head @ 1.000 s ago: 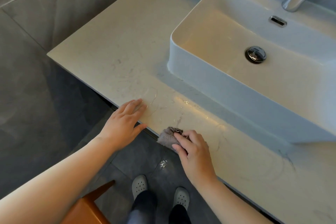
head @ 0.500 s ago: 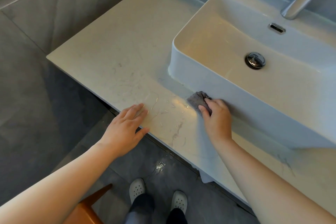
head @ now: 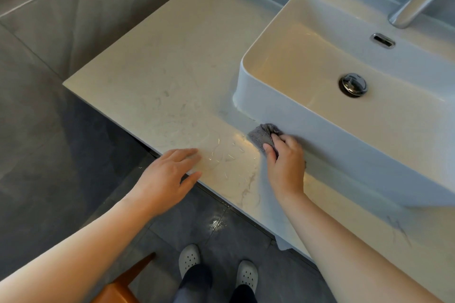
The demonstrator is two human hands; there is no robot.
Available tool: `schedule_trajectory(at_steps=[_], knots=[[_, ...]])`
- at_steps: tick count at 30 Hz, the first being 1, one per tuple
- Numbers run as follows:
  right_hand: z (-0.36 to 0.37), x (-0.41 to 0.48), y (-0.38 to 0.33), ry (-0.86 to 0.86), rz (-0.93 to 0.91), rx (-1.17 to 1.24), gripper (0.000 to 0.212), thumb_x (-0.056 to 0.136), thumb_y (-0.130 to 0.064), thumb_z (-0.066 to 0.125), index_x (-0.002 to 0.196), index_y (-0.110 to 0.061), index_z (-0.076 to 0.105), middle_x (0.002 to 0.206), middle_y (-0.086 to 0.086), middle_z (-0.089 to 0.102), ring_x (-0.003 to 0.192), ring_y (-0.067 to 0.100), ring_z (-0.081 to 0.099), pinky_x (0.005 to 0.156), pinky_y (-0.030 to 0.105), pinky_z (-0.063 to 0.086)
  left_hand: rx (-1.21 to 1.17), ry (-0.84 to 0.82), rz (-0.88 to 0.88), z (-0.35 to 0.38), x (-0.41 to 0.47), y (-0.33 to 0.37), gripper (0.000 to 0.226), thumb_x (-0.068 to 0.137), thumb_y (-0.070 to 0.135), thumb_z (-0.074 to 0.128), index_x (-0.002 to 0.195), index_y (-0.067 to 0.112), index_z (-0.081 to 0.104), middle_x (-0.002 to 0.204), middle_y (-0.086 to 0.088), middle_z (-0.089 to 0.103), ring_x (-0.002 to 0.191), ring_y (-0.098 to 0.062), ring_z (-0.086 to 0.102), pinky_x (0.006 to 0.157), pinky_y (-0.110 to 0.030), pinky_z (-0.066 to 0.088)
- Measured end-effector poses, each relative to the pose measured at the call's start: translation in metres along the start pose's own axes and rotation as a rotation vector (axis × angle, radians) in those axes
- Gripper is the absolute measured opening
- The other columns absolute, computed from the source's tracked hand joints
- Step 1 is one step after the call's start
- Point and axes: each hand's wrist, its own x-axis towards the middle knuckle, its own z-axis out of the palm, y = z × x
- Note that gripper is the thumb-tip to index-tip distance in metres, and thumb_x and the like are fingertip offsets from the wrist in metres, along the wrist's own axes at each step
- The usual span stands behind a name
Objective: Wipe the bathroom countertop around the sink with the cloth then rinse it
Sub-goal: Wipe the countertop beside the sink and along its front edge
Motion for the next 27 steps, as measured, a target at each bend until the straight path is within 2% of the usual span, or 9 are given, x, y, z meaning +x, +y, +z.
schedule_trajectory(at_steps=[3, 9, 11, 13, 15, 18, 21, 24, 27], knots=[[0.003, -0.016, -0.006, -0.050, 0.014, 0.042, 0.032, 0.089, -0.023, 0.062, 0.117, -0.007, 0.065, 0.106, 0.005, 0.062, 0.098, 0.027, 0.053, 0.080, 0.044, 0.049, 0.047, 0.115, -0.043, -0.006, 0.009, -0.003, 0.050, 0.091, 0.042, 0.038, 0.121, 0.011, 0.063, 0.124, -0.004, 0.062, 0.116, -0.027, 0.055, 0.094, -0.040, 0.048], [0.000, -0.073, -0.036, -0.221, -0.100, 0.093, 0.032, 0.086, -0.031, 0.063, 0.114, -0.018, 0.067, 0.103, -0.005, 0.060, 0.095, 0.018, 0.054, 0.076, 0.044, 0.048, 0.156, 0.044, -0.061, -0.007, 0.017, -0.028, 0.058, 0.092, 0.047, 0.044, 0.137, 0.011, 0.048, 0.145, -0.008, 0.043, 0.137, -0.030, 0.035, 0.109, -0.041, 0.029], [-0.006, -0.082, -0.048, -0.317, -0.100, 0.164, 0.031, 0.087, -0.030, 0.064, 0.116, -0.019, 0.067, 0.100, -0.009, 0.058, 0.095, 0.011, 0.054, 0.079, 0.035, 0.049, 0.190, 0.027, -0.087, -0.008, 0.016, -0.039, 0.064, 0.091, 0.051, 0.042, 0.142, 0.012, 0.041, 0.150, -0.008, 0.035, 0.140, -0.030, 0.027, 0.113, -0.043, 0.025], [-0.012, -0.081, -0.054, -0.406, -0.045, 0.266, 0.032, 0.087, -0.029, 0.066, 0.118, -0.019, 0.067, 0.099, -0.011, 0.058, 0.094, 0.005, 0.054, 0.081, 0.018, 0.048, 0.182, 0.028, -0.122, -0.008, 0.015, -0.048, 0.065, 0.092, 0.050, 0.045, 0.144, 0.012, 0.036, 0.153, -0.009, 0.030, 0.143, -0.029, 0.021, 0.114, -0.044, 0.023], [-0.018, -0.069, -0.056, -0.368, 0.013, 0.331, 0.031, 0.085, -0.025, 0.069, 0.115, -0.019, 0.068, 0.097, -0.010, 0.060, 0.093, 0.006, 0.057, 0.081, 0.014, 0.046, 0.166, 0.009, -0.151, -0.005, 0.011, -0.053, 0.070, 0.091, 0.053, 0.046, 0.146, 0.014, 0.031, 0.155, -0.008, 0.024, 0.144, -0.027, 0.017, 0.115, -0.042, 0.020], [-0.022, -0.030, -0.047, -0.190, 0.027, 0.295, 0.030, 0.081, -0.019, 0.072, 0.110, -0.014, 0.070, 0.096, -0.002, 0.062, 0.089, 0.015, 0.059, 0.081, 0.025, 0.047, 0.146, 0.007, -0.187, 0.001, 0.007, -0.051, 0.085, 0.081, 0.072, 0.028, 0.147, 0.018, 0.029, 0.157, -0.003, 0.018, 0.145, -0.022, 0.011, 0.116, -0.041, 0.019], [-0.016, 0.014, -0.031, -0.082, 0.025, 0.156, 0.031, 0.082, -0.013, 0.069, 0.113, -0.008, 0.068, 0.101, 0.007, 0.063, 0.094, 0.023, 0.058, 0.085, 0.033, 0.047, 0.100, 0.027, -0.216, 0.004, 0.008, -0.051, 0.092, 0.075, 0.079, 0.023, 0.146, 0.021, 0.030, 0.157, 0.001, 0.017, 0.146, -0.019, 0.009, 0.117, -0.040, 0.019], [-0.001, 0.027, -0.019, -0.031, 0.005, 0.070, 0.032, 0.082, -0.011, 0.068, 0.114, -0.005, 0.067, 0.107, 0.009, 0.068, 0.101, 0.027, 0.059, 0.092, 0.037, 0.046, 0.111, 0.025, -0.183, 0.003, 0.008, -0.057, 0.092, 0.075, 0.080, 0.026, 0.147, 0.023, 0.029, 0.158, 0.002, 0.016, 0.146, -0.018, 0.008, 0.117, -0.039, 0.019], [0.015, 0.018, -0.020, 0.009, 0.018, 0.098, 0.030, 0.084, -0.012, 0.067, 0.114, -0.004, 0.067, 0.109, 0.009, 0.069, 0.102, 0.027, 0.060, 0.093, 0.030, 0.043, 0.101, 0.012, -0.173, 0.003, 0.008, -0.058, 0.089, 0.076, 0.076, 0.039, 0.147, 0.023, 0.028, 0.158, 0.001, 0.015, 0.145, -0.019, 0.009, 0.116, -0.037, 0.016]])
